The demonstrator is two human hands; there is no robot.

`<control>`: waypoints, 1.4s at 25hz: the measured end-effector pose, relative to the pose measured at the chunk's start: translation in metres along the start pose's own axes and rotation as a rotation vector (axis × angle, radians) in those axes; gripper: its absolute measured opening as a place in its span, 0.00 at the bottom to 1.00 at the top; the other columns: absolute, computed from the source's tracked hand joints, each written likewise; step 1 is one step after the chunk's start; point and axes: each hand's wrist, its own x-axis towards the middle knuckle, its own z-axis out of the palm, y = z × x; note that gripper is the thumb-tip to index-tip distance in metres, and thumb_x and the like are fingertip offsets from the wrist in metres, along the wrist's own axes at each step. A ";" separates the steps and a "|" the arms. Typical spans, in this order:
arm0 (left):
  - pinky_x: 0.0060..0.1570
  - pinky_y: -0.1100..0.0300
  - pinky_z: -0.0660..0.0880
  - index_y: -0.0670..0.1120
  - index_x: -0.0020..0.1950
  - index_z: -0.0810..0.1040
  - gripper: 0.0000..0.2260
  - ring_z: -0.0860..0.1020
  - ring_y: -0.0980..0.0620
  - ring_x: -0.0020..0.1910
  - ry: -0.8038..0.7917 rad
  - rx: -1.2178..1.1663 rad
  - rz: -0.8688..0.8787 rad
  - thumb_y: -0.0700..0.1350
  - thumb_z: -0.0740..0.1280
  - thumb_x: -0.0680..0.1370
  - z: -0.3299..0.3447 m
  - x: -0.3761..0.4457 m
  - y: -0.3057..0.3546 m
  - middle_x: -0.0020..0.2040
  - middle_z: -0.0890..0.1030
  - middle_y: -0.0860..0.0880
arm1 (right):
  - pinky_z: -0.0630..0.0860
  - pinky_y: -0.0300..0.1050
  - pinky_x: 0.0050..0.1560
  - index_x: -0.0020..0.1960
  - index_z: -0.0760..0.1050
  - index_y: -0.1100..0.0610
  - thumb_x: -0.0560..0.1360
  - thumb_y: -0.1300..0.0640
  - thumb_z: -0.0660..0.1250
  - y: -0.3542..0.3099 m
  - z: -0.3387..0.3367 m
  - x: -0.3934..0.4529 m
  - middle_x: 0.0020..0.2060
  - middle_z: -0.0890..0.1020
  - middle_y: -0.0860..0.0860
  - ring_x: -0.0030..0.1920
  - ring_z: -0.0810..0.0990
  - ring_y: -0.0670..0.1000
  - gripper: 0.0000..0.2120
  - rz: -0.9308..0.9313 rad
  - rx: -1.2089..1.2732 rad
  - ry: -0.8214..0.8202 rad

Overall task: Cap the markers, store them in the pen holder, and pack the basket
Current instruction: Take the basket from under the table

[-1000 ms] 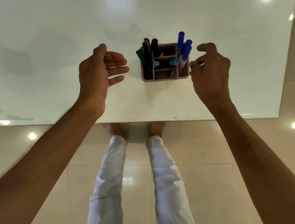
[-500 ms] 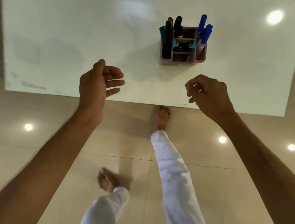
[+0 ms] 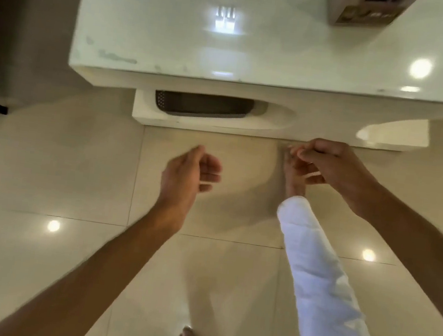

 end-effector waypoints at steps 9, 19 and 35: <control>0.65 0.48 0.80 0.47 0.59 0.85 0.25 0.86 0.49 0.59 0.060 -0.281 0.071 0.63 0.56 0.86 -0.060 0.170 -0.181 0.56 0.89 0.49 | 0.77 0.48 0.68 0.60 0.83 0.55 0.75 0.68 0.66 0.123 0.148 0.214 0.59 0.83 0.54 0.57 0.81 0.51 0.17 -0.224 0.233 0.489; 0.62 0.61 0.75 0.54 0.79 0.67 0.35 0.77 0.55 0.66 0.395 -0.201 0.533 0.61 0.76 0.76 -0.063 0.389 -0.166 0.71 0.77 0.55 | 0.79 0.47 0.47 0.42 0.82 0.54 0.75 0.42 0.75 0.063 0.119 0.427 0.44 0.83 0.56 0.37 0.81 0.51 0.15 -0.281 -0.055 0.558; 0.44 0.40 0.87 0.51 0.61 0.79 0.18 0.87 0.40 0.47 0.330 -0.022 -0.152 0.31 0.71 0.78 -0.104 0.136 -0.182 0.56 0.86 0.41 | 0.86 0.52 0.51 0.43 0.86 0.62 0.74 0.65 0.74 0.090 0.108 0.174 0.40 0.87 0.60 0.42 0.88 0.55 0.03 0.069 -0.270 0.361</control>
